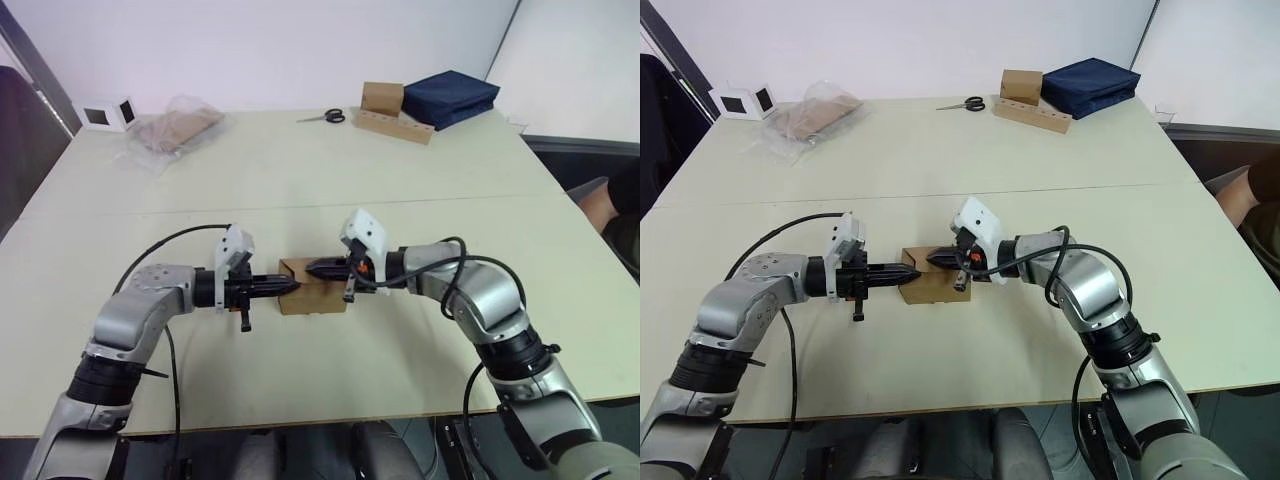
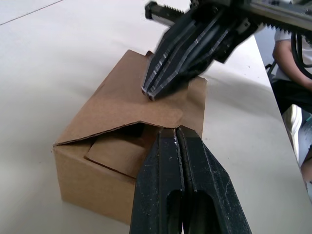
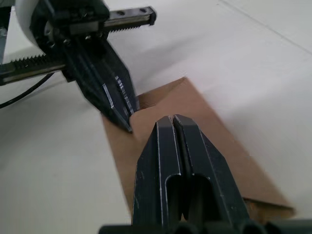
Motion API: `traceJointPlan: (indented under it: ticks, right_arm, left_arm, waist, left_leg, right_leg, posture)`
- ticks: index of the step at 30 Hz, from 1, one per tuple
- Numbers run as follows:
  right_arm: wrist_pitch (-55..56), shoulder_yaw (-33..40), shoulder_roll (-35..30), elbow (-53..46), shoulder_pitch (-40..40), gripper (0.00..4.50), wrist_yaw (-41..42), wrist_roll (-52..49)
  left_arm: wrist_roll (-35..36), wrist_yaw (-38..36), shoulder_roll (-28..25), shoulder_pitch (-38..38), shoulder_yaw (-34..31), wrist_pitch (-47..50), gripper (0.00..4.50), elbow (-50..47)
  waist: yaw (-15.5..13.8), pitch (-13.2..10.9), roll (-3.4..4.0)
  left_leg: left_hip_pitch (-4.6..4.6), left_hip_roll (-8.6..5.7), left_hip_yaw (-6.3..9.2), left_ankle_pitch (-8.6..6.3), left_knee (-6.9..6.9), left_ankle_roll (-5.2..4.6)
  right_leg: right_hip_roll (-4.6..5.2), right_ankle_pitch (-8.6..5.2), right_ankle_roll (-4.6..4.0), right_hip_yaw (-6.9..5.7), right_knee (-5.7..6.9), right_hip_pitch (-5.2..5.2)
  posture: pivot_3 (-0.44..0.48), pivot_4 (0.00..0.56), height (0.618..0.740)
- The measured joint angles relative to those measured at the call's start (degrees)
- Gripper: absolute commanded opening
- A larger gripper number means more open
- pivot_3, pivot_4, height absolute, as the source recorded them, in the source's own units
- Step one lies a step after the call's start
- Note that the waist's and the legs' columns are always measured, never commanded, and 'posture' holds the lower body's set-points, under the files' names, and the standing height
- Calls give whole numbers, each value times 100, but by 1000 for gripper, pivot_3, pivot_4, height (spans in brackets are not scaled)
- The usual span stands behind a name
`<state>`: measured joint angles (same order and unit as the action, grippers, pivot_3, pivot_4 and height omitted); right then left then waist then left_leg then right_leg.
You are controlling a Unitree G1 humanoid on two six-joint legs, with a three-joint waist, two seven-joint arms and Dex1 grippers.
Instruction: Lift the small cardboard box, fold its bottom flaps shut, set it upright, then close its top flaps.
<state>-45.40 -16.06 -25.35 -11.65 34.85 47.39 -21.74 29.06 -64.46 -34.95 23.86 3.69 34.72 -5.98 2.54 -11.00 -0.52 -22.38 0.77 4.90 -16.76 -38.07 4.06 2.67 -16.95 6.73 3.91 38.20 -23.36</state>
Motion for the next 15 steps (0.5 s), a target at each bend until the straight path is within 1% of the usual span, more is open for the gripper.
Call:
traceJointPlan:
  ticks: [4,7,10,12,15]
  right_arm:
    - [91,-34,27,-36,-102,0,-89,80]
    - [179,-41,73,-34,-165,0,-153,125]
    - [200,-37,72,-34,-175,0,-187,138]
    - [198,-34,78,-37,-175,0,-208,139]
    - [184,-35,79,-62,-179,0,-227,135]
  left_arm:
    - [69,1,-126,-78,-27,92,12,-145]
    - [241,-105,-516,-213,-148,300,12,-356]
    - [332,-144,-681,-224,-304,381,12,-379]
    - [371,-138,-657,-83,-313,384,12,-275]
    - [364,-50,-407,365,-291,347,12,71]
  waist:
    - [0,0,0]
    - [13,0,0]
    - [0,0,0]
    - [-24,0,-1]
    - [-30,1,-1]
  left_leg:
    - [1,1,1,0,0,0]
    - [1,2,1,0,4,0]
    - [1,2,1,0,3,0]
    - [1,1,2,0,0,0]
    - [1,0,1,0,-2,0]
  right_leg:
    - [-2,0,0,0,1,1]
    - [-3,0,0,0,0,-1]
    - [-2,0,0,0,0,1]
    - [0,0,0,-2,0,4]
    - [-1,0,0,-3,-1,7]
  posture:
    - [0,150,740]
    - [0,150,740]
    - [0,150,740]
    - [0,150,740]
    - [0,150,740]
